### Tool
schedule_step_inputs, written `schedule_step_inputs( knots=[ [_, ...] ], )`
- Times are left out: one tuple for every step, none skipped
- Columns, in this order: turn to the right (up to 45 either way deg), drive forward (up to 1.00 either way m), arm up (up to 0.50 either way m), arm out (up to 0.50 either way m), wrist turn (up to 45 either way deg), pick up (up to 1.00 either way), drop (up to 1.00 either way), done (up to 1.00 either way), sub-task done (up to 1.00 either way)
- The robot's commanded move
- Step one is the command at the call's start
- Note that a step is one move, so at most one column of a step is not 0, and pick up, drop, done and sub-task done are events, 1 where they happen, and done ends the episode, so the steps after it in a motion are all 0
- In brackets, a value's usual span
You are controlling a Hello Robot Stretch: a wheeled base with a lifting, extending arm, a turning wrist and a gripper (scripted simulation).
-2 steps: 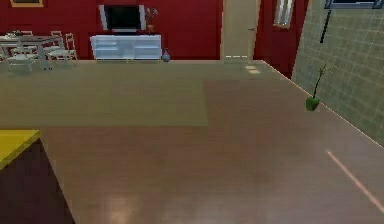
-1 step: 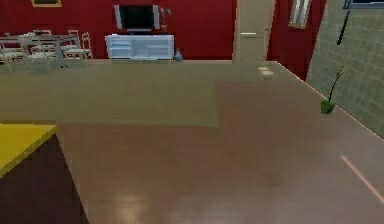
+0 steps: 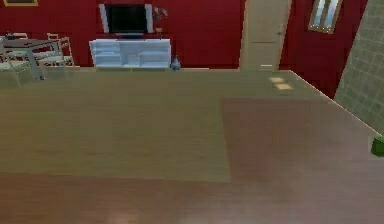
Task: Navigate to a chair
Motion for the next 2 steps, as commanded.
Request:
schedule_step_inputs(
  knots=[
    [-3.0, 0.0, 0.0, 0.0, 0.0, 0.0, 0.0, 0.0, 0.0],
    [0.0, 0.15, 0.0, 0.0, 0.0, 0.0, 0.0, 0.0, 0.0]
  ],
)
